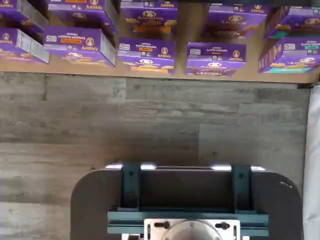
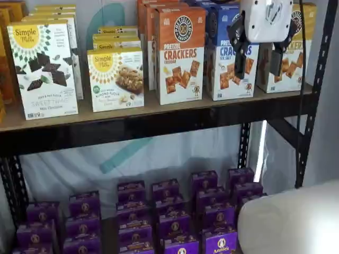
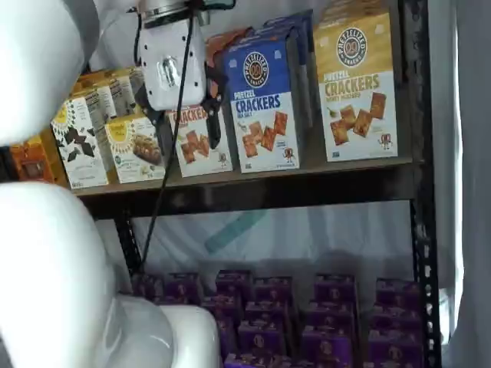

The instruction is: Retrieve the yellow and white box located on the top shelf, the sixth one from the left

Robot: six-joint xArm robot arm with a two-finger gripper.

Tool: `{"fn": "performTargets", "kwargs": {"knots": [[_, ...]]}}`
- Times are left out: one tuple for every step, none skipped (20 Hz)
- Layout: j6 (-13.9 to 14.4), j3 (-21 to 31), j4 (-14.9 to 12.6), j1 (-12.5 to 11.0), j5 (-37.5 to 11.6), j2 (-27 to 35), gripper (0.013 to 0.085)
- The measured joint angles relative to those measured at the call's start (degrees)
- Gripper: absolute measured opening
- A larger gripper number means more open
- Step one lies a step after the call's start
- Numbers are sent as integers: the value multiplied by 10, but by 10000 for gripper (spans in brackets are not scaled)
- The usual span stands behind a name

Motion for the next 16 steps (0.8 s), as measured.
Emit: {"fn": "performTargets", "kwargs": {"knots": [[0,-3,1,-1,6,3,850],[-1,-9,5,-4,18,11,850],[-2,-12,7,-6,23,13,850],[-3,-12,7,-7,25,14,850],[-3,-12,6,-6,25,14,850],[-3,-11,4,-5,24,13,850],[-4,-10,3,-6,22,12,850],[-7,-9,-1,-7,19,11,850],[-10,-8,-4,-9,15,10,850],[-14,-6,-11,-10,8,8,850],[-17,-4,-16,-10,2,6,850],[-27,-1,-23,-18,-10,3,850],[-37,1,-33,-26,-23,1,850],[-50,4,-36,-38,-38,-2,850],[-61,6,-42,-48,-54,-4,850],[-72,7,-43,-59,-64,-3,850]]}}
